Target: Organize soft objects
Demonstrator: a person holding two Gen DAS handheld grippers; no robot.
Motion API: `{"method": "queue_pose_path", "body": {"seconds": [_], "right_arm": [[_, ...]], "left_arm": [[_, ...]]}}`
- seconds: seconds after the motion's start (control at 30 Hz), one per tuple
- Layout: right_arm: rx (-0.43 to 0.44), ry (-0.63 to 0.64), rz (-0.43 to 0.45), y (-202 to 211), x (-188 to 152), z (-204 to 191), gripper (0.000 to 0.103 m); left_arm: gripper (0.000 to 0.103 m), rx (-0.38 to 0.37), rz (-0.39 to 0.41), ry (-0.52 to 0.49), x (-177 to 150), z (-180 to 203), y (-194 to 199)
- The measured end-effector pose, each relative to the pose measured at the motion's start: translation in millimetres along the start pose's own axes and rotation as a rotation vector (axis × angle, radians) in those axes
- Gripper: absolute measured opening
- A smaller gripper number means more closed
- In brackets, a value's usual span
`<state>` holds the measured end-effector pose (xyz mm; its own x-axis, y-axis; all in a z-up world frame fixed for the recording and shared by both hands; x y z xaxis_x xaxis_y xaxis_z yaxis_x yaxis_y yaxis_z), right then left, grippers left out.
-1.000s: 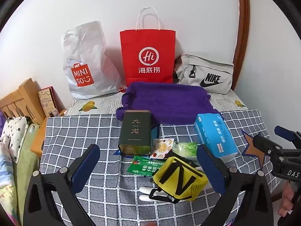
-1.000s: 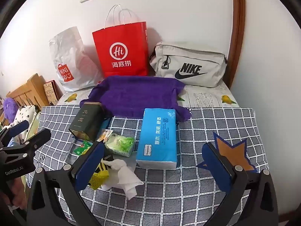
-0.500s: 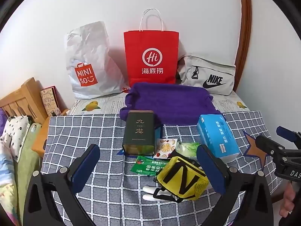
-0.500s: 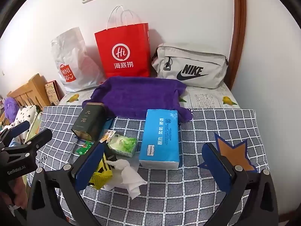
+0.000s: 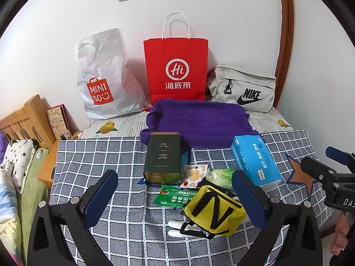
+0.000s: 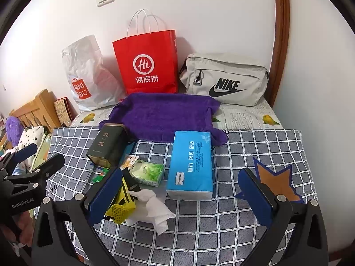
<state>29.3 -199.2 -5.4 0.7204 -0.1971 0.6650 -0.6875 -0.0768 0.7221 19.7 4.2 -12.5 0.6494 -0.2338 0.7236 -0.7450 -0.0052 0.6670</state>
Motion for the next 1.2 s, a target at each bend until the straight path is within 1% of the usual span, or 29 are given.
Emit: {"method": "queue_pose_path", "body": {"seconds": [1.2], "right_arm": [[0.009, -0.003, -0.002, 2.3, -1.4, -2.4, 0.103]], "left_arm": [[0.103, 0.008, 0.011, 0.007, -2.5, -2.6, 6.6]]}}
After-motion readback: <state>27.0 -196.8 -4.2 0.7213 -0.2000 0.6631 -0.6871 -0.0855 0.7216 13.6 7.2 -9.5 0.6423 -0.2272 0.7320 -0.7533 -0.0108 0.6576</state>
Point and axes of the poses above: each gripper's, at about its wrist camera, not at the fingertips, and y roughly against the way its jaws point, z to its right, x to its top, the point moved 3 cm from there along -y, roughly the way its jaws point, and after that the axes turned 12 degrees about -y, right-handed, at the moved point
